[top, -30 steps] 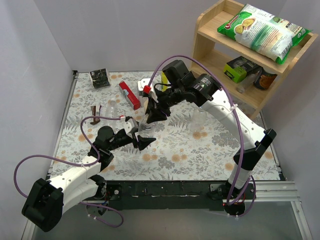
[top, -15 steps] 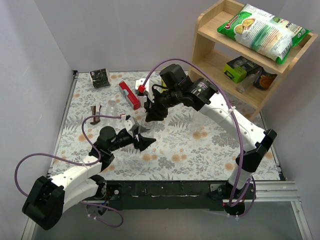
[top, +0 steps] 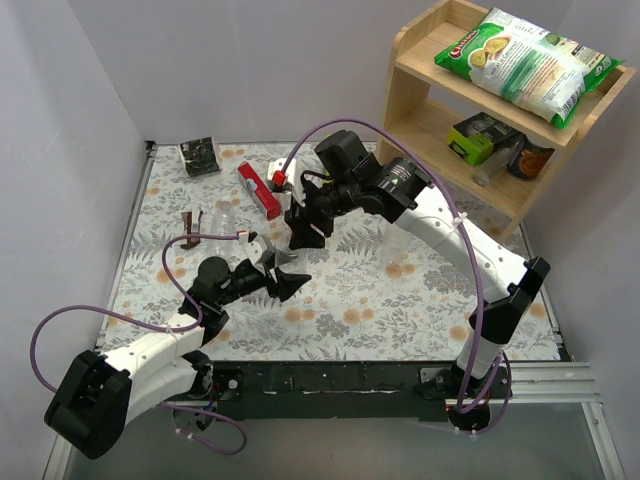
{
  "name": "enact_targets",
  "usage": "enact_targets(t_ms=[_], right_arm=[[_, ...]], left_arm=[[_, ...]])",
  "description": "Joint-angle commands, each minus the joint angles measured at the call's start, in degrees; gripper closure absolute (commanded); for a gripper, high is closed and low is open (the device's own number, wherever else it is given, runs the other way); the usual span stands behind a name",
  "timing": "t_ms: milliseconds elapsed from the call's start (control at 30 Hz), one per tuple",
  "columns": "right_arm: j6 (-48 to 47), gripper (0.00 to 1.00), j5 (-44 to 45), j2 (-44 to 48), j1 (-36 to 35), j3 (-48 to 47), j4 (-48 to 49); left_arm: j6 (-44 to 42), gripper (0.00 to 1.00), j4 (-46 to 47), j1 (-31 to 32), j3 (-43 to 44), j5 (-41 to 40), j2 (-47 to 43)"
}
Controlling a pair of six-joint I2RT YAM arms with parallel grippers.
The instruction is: Screw on the bottle caps
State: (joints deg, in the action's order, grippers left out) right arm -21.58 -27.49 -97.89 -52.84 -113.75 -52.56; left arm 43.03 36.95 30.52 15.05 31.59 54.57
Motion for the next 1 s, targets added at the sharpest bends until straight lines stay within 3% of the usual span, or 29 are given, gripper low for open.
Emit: enact_targets(t_ms=[0, 67, 300, 633, 767, 967], right_arm=[[-1.26, 0.29, -1.43, -0.90, -0.95, -3.66, -4.66], [-1.97, 0.11, -3.35, -0.47, -0.77, -4.72, -4.57], [-3.47, 0.09, -5.30, 3.75, 1.15, 1.67, -1.16], [2.33, 0.02, -18.38, 10.26, 4.68, 14.42, 26.26], [2.95, 0.02, -23.40, 9.82, 4.68, 16.63, 27.85], [4.53, 0.02, -23.76, 11.49, 4.68, 20.76, 30.14]], left_arm=[[1.62, 1.00, 5.68, -0.46, -0.11, -3.65, -0.86], [1.54, 1.00, 5.33, -0.46, -0.37, -3.21, -0.86], [1.54, 1.00, 4.98, -0.46, -0.81, 1.17, -1.22], [0.48, 1.00, -1.70, -0.46, 4.99, 9.88, -0.16], [-0.13, 1.00, -2.32, -0.46, 6.66, 9.98, 1.33], [-0.22, 1.00, -1.44, -0.46, 8.07, 9.80, 2.56]])
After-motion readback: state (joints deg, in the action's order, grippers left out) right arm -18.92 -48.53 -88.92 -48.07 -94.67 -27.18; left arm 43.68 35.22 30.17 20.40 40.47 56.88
